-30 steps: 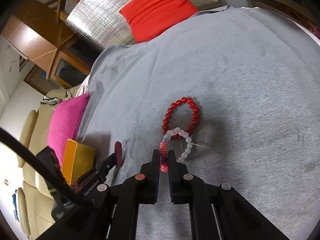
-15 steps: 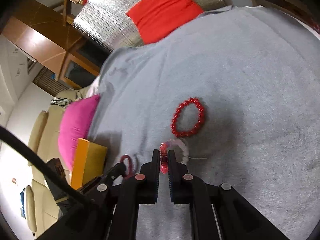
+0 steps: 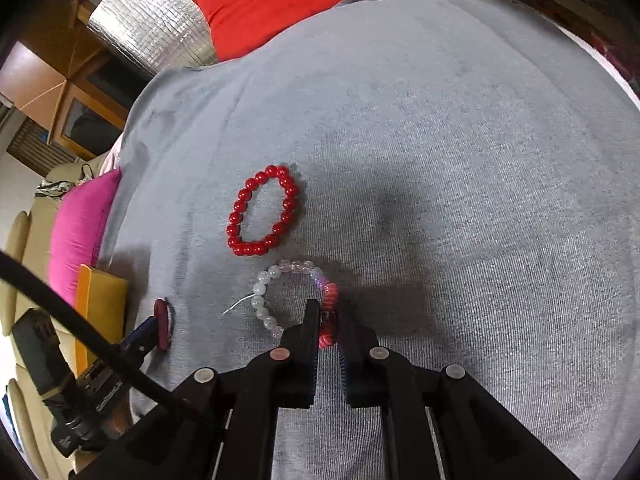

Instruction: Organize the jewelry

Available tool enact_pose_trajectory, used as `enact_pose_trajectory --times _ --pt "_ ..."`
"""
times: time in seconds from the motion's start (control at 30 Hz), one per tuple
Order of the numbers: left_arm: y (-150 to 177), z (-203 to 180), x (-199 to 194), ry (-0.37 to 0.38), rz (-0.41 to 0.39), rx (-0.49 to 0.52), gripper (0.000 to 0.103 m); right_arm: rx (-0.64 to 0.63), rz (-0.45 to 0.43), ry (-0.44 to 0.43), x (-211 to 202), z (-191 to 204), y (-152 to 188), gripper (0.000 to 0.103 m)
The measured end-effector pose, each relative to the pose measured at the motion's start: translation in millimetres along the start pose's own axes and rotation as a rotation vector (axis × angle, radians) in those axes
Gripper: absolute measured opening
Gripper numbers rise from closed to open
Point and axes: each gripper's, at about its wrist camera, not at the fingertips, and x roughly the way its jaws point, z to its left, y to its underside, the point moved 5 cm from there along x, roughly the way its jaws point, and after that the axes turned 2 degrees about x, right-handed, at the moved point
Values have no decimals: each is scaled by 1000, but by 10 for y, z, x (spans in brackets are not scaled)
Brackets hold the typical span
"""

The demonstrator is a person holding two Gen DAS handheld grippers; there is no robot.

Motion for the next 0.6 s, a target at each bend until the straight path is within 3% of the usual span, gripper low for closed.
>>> enact_pose_trajectory --times 0.07,0.17,0.4,0.6 --pt "20 -57 5 -18 -1 35 55 -7 -5 5 18 13 4 12" --pt "42 -138 32 -60 4 98 57 -20 -14 10 33 27 8 12" --pt "40 -136 42 -59 -6 99 59 -82 -41 61 43 99 79 11" --pt "90 -222 57 -59 -15 127 70 -86 -51 76 38 121 100 11"
